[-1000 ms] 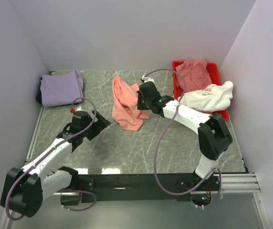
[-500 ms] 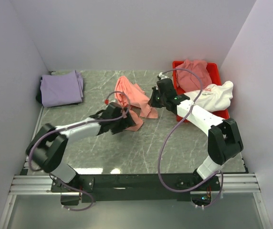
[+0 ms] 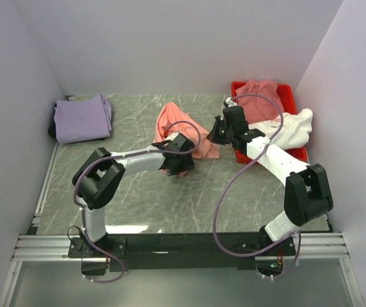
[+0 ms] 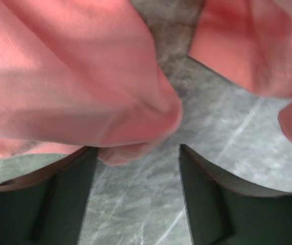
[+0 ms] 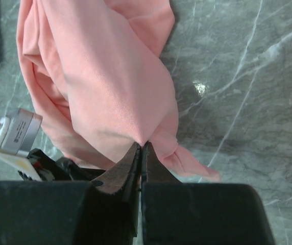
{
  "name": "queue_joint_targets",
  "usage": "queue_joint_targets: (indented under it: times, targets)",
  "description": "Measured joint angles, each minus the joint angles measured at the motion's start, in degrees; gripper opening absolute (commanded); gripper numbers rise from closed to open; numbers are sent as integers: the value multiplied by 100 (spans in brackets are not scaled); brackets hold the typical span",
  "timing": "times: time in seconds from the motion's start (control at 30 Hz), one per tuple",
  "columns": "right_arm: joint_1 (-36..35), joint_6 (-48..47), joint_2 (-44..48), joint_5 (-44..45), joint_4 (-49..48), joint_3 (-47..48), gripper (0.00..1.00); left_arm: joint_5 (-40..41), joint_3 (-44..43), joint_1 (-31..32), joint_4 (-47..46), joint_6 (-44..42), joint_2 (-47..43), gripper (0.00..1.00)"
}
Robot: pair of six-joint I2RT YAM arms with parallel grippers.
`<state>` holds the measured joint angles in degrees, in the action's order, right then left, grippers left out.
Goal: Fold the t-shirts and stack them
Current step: Flatten the tshirt out
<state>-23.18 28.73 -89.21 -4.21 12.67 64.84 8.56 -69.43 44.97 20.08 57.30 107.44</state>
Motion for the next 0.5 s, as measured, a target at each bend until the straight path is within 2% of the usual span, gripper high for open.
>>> queue_joint_targets:
  times: [0.07,0.27,0.3,0.4,0.5]
  targets:
    - [26,15,26,-31,-74,-107,0,192,-249,50,278,61,177,63]
    - [61,22,37,-138,-157,-337,0,649,-553,125,852,264,389,31]
    - [76,22,37,-146,-168,-345,0,717,-623,127,973,323,428,21]
    - [116,26,59,-160,-234,-354,0,859,-756,129,1196,413,516,3]
    - [146,22,157,-186,-293,-426,0,949,-772,138,1233,474,520,1]
